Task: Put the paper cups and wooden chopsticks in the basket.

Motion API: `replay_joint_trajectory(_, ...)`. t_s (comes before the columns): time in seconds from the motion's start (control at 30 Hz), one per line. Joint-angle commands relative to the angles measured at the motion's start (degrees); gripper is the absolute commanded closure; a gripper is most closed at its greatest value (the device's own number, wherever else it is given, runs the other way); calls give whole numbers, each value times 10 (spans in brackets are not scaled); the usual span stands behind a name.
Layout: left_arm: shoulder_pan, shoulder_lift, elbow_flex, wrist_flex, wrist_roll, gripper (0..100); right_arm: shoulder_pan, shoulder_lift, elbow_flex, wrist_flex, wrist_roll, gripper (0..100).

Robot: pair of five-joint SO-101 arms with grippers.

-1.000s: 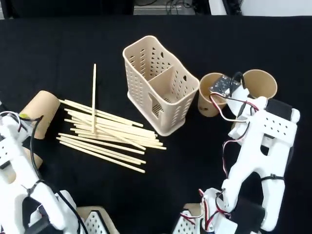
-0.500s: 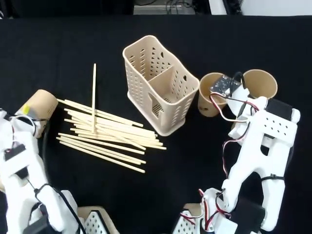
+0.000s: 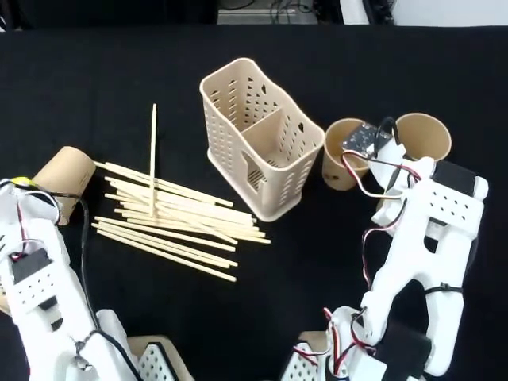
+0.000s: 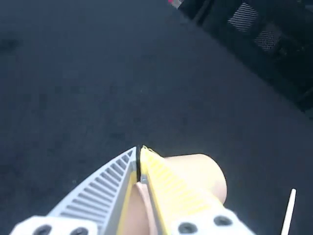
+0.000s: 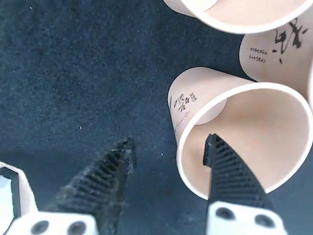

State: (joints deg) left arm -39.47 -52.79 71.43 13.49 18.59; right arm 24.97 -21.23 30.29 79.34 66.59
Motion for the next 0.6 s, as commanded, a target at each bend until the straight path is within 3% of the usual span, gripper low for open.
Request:
replay_joint_trajectory(0.0, 39, -47, -113, 132, -69, 973, -7, 0, -29, -4, 8, 767)
replay_joint_trajectory(0.17, 80, -59, -302, 356, -138, 973, -6, 0, -29, -4, 8, 769)
replay_joint_trajectory(0.3, 40, -63, -351, 441, -145, 970, -4, 2, -26, -3, 8, 766)
replay_joint_trajectory(0.4, -14, -59, -287, 427, -135, 956, -7, 0, -27, 11, 9, 766)
replay_joint_trajectory(0.57, -44, -62, -115, 304, -92, 727, -4, -10, -26, 45, 87, 764)
